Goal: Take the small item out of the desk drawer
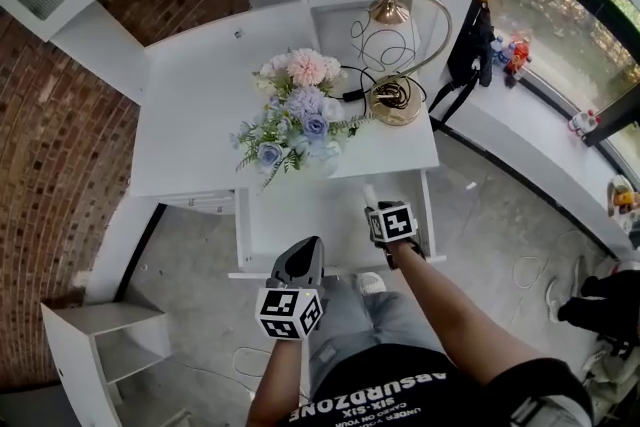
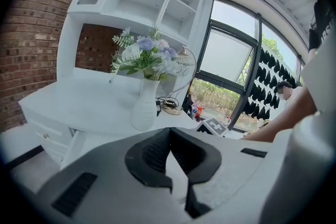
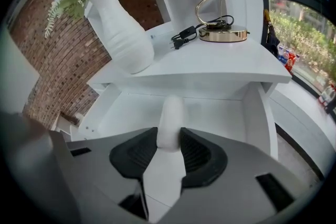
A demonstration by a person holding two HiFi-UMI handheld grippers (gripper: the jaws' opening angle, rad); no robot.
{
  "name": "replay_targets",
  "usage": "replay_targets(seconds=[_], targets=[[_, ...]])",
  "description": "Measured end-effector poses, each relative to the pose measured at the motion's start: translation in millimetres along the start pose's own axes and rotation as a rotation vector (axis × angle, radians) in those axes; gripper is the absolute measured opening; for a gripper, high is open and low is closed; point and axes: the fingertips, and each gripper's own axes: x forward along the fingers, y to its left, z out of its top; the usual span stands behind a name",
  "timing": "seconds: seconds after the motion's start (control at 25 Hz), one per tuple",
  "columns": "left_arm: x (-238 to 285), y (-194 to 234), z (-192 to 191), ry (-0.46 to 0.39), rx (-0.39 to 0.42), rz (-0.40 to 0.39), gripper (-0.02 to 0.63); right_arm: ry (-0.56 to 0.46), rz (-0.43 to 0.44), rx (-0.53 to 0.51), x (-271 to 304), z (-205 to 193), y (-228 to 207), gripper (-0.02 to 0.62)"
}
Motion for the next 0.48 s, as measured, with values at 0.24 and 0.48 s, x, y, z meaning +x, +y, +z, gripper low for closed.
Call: replay_targets(seconds=[0.24, 0.48], targets=[[-9, -8, 0, -0.017, 0.005, 0.012, 0.003, -0.048, 0.019, -0.03, -24, 4, 7, 0.133], [-19, -14, -3, -0.03, 0.011, 0.027, 0.003, -0.093, 0.048, -0.032, -48, 3, 15, 0.133]])
